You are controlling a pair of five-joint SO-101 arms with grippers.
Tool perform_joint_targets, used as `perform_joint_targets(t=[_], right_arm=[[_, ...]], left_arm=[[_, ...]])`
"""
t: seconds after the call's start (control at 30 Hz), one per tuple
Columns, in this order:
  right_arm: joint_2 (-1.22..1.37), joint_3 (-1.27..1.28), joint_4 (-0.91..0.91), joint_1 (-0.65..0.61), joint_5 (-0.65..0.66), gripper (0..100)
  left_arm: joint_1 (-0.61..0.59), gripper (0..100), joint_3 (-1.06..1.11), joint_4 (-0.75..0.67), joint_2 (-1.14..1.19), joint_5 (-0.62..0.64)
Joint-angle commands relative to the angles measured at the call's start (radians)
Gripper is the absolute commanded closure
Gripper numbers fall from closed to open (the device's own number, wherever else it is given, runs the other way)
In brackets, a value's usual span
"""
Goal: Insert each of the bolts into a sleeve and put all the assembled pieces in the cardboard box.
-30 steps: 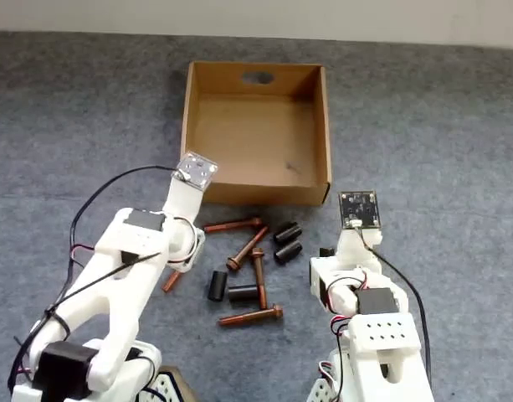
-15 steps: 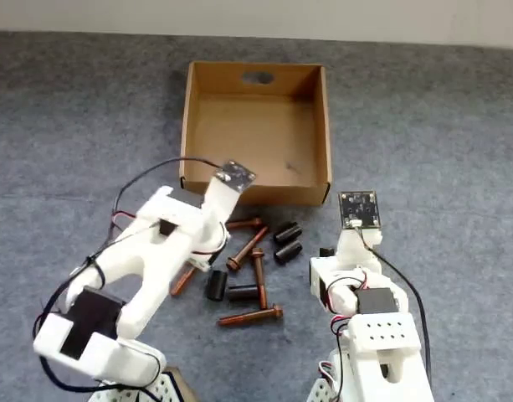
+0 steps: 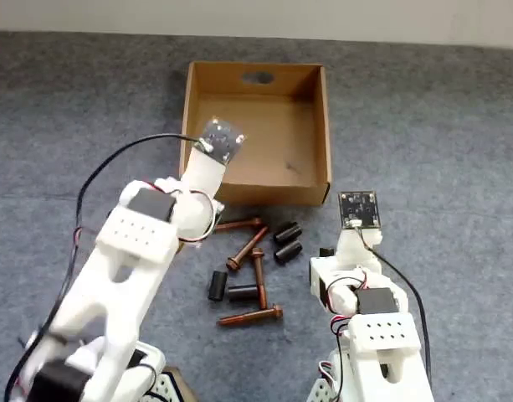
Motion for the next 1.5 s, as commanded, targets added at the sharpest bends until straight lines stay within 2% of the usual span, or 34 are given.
perform_joint_targets(t=[0.0, 0.2, 0.33, 0.53, 0.7, 0.87, 1.07, 1.23, 1.47], right_arm=[[-0.016, -0.077, -0.015, -0.008, 0.003, 99.2], [-0.016, -0.220, -0.015, -0.156, 0.008, 99.2], [-0.012, -0.295, -0.087, -0.243, 0.008, 99.2], [-0.008, -0.173, -0.495, -0.269, 0.003, 99.2], [-0.015, -0.051, -0.654, -0.263, 0.003, 99.2], [-0.062, -0.027, -0.674, -0.263, 0.003, 99.2], [-0.364, 0.104, -0.654, -0.263, 0.005, 99.2], [-0.562, 0.203, -0.628, -0.263, 0.006, 99.2], [-0.633, 0.248, -0.628, -0.265, 0.008, 99.2]], left_arm=[[0.042, 99, -0.050, -0.009, -0.186, 0.051], [0.038, 99, -0.033, -0.192, -0.298, 0.311], [0.042, 99, -0.030, -0.307, -0.298, 0.400], [0.042, 99, 0.025, -0.462, -0.300, 0.399], [0.050, 99, 0.048, -0.529, -0.300, 0.404], [0.148, 99, 0.048, -0.582, -0.298, 0.399], [0.254, 99, 0.047, -0.681, -0.298, 0.399], [0.311, 99, 0.042, -0.698, -0.298, 0.397], [0.377, 99, 0.045, -0.755, -0.298, 0.397]])
